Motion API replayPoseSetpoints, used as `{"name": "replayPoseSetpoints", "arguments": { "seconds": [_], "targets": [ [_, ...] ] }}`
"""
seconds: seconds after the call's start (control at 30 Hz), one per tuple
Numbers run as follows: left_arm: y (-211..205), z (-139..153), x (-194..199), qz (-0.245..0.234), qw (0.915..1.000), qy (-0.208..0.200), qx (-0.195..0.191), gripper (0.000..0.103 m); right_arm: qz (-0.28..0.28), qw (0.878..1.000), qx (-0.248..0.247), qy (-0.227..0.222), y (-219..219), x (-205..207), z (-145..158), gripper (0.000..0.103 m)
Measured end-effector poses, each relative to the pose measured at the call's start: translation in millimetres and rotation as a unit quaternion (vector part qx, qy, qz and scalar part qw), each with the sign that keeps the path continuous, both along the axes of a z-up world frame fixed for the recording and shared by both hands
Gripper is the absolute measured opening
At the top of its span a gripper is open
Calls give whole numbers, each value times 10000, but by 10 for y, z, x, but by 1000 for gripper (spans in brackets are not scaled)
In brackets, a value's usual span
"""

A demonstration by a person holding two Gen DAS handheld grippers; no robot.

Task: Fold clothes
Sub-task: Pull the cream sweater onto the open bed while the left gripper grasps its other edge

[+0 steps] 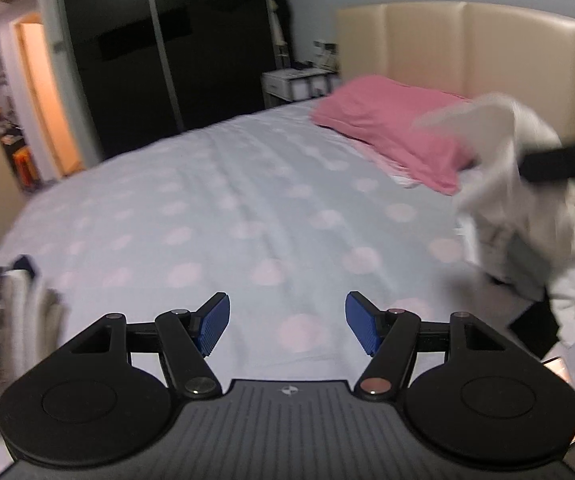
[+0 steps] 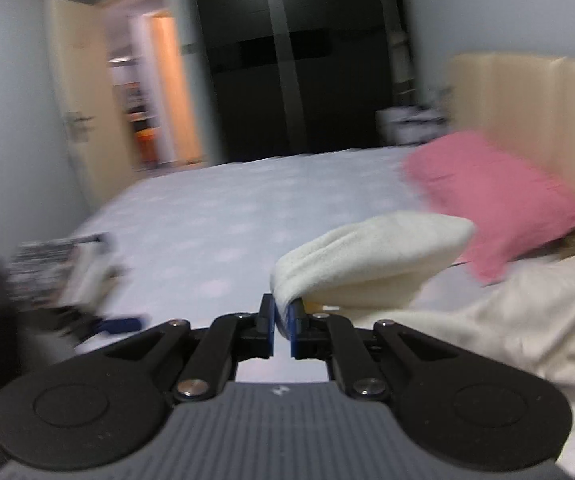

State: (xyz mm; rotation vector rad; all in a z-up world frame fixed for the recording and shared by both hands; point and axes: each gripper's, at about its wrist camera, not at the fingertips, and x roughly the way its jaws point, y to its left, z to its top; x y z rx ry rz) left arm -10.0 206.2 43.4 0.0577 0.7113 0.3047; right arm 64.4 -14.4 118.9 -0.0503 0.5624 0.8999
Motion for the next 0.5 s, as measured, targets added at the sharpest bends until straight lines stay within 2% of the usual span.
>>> {"name": "replayPoseSetpoints", "arguments": {
  "seconds": [0.1, 0.17, 0.2, 0.3, 0.37, 0.5],
  "targets": [
    [149, 11, -225, 174, 9996, 120, 165, 63, 838, 9961, 180, 230, 218, -447, 6, 8],
    [249, 19, -376, 290, 9990, 199, 275, 63, 1178, 9923, 121, 367, 338, -735, -42, 8],
    [298, 23, -451, 348, 9986, 239, 330, 63, 1235, 9915, -46, 403, 406, -839, -124, 9],
    [448, 34, -676, 522, 9968, 358, 495, 63, 1425, 9859, -460, 742, 533, -979, -472, 20],
    [487, -31, -770, 545, 9964, 464, 457, 63, 1514, 9809, -643, 1033, 562, -1011, -721, 36],
    [397, -309, -828, 294, 9970, 671, 263, 63, 1240, 9813, -1058, 1025, 455, -872, -1023, 39]
  ]
}}
